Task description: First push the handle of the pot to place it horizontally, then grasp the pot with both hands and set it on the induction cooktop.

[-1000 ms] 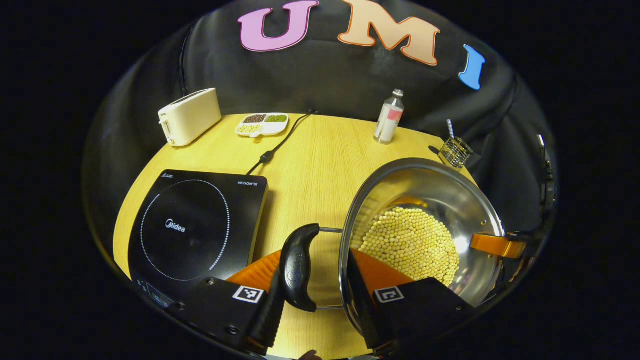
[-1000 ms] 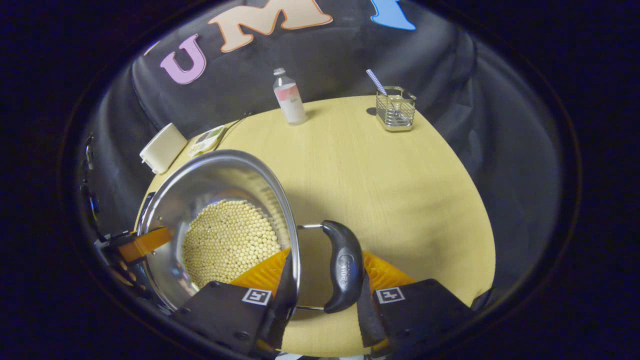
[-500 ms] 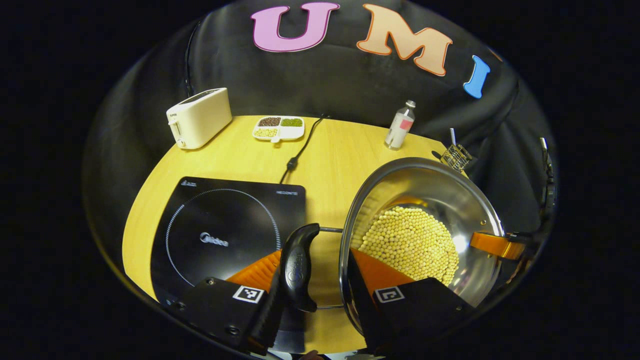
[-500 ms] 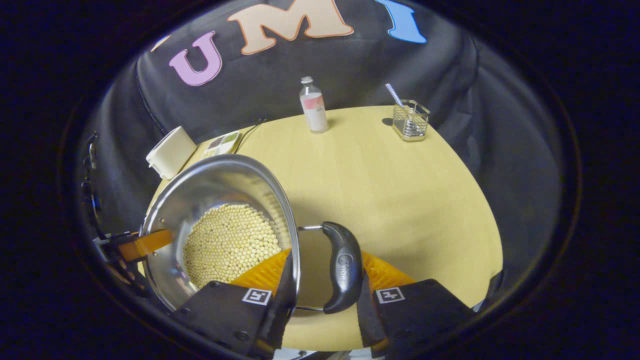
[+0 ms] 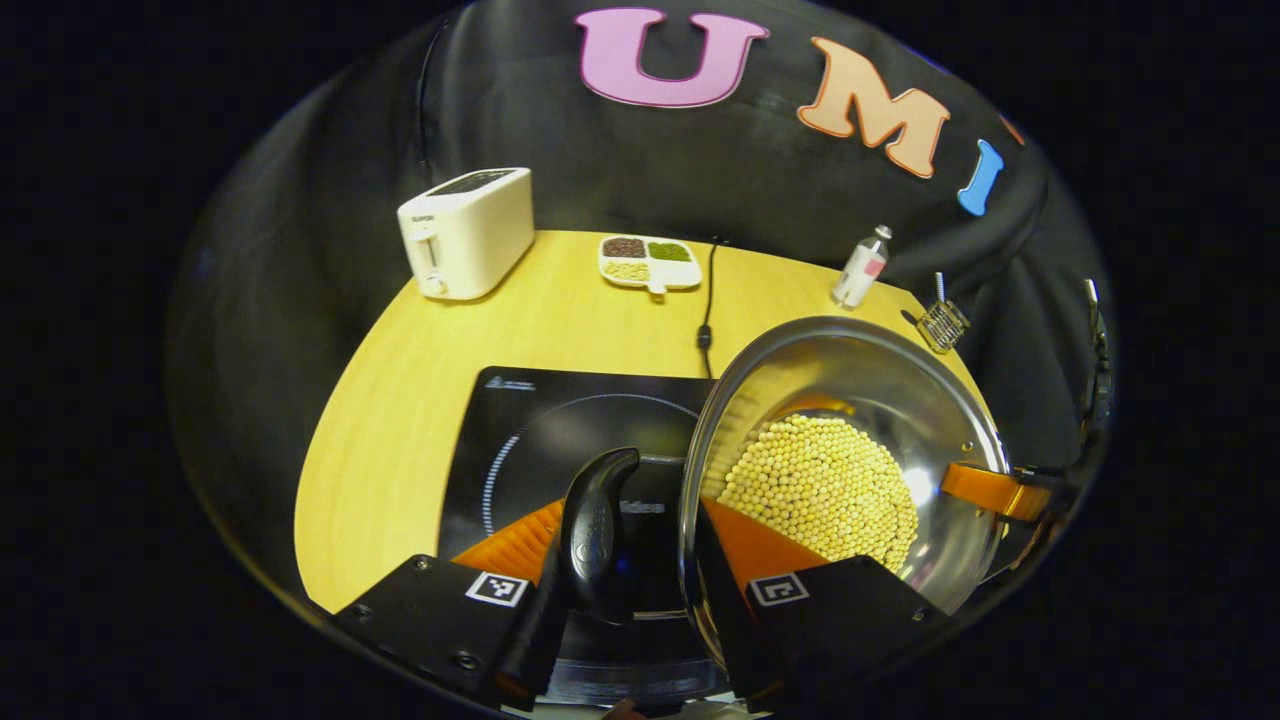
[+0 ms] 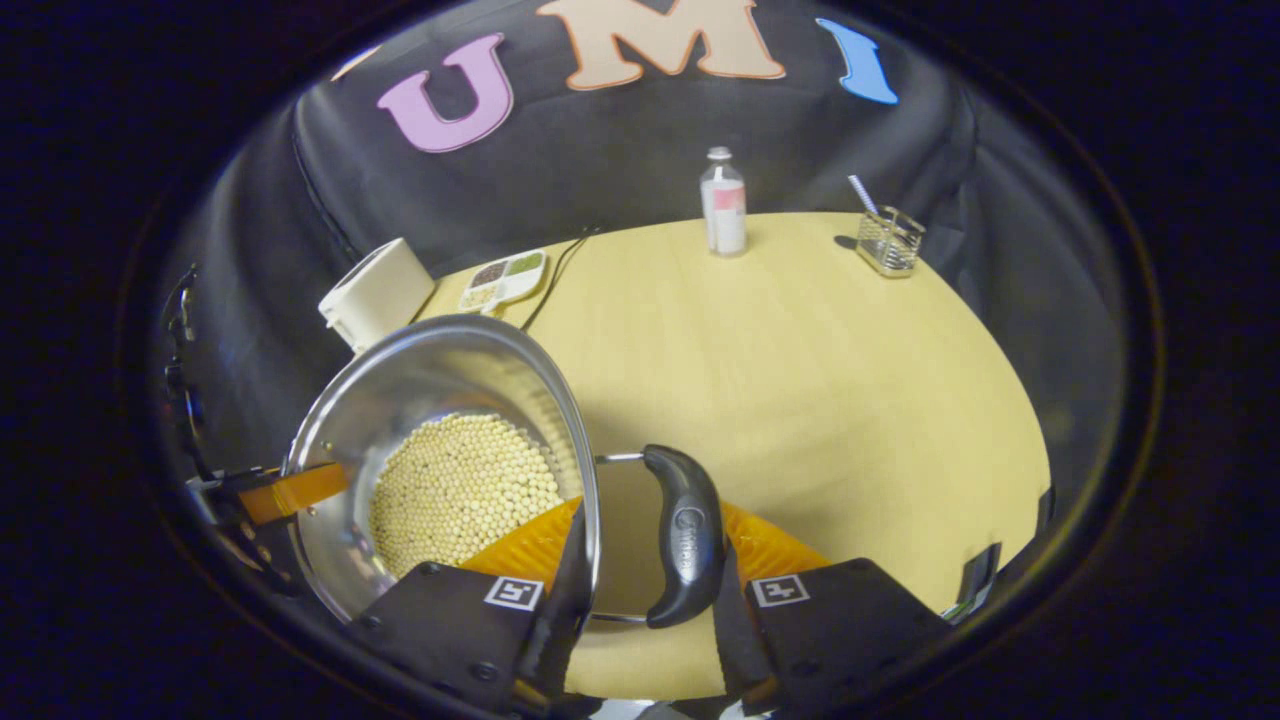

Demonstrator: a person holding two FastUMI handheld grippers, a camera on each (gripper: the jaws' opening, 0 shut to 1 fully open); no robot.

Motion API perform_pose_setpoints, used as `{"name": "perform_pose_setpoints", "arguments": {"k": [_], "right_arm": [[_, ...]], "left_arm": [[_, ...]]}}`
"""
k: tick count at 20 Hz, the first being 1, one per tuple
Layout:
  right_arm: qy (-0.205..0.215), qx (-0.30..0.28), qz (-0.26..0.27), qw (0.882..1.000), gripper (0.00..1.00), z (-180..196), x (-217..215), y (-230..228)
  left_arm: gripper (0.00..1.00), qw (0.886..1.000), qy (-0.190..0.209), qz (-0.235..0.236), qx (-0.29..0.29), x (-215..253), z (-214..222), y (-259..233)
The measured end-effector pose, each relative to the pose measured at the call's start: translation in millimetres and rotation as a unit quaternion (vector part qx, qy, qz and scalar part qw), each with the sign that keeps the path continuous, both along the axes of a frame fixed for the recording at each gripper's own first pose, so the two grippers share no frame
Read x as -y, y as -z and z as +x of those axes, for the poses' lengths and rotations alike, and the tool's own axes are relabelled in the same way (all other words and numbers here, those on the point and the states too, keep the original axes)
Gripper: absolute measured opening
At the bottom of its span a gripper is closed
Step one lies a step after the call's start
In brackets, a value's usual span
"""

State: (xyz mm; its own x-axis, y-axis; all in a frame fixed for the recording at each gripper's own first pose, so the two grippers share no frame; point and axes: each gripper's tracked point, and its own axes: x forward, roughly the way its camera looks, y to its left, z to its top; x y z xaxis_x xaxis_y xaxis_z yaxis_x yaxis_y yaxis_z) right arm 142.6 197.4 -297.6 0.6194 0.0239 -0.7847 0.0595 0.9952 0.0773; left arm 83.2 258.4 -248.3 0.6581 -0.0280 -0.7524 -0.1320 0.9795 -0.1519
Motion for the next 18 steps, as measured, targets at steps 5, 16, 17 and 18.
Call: {"name": "perform_pose_setpoints", "arguments": {"k": [5, 16, 17, 18], "right_arm": [[-0.01, -0.011, 0.005, 1.0, 0.55, 2.3, -55.0, 21.0], [-0.003, -0.021, 0.011, 1.0, 0.61, 16.9, -102.8, 42.0], [-0.002, -0.022, 0.011, 1.0, 0.61, 19.3, -104.0, 44.2], [-0.001, -0.021, 0.012, 1.0, 0.61, 21.7, -105.0, 43.3]], "left_arm": [[0.66, 1.0, -0.014, 0.002, -0.013, -52.2, -9.9, 12.1], [0.66, 1.0, -0.007, 0.008, -0.008, -101.1, 4.0, 30.1], [0.67, 1.0, -0.007, 0.008, -0.007, -103.3, 7.0, 31.8], [0.66, 1.0, -0.006, 0.005, -0.008, -104.5, 7.5, 32.9]]}}
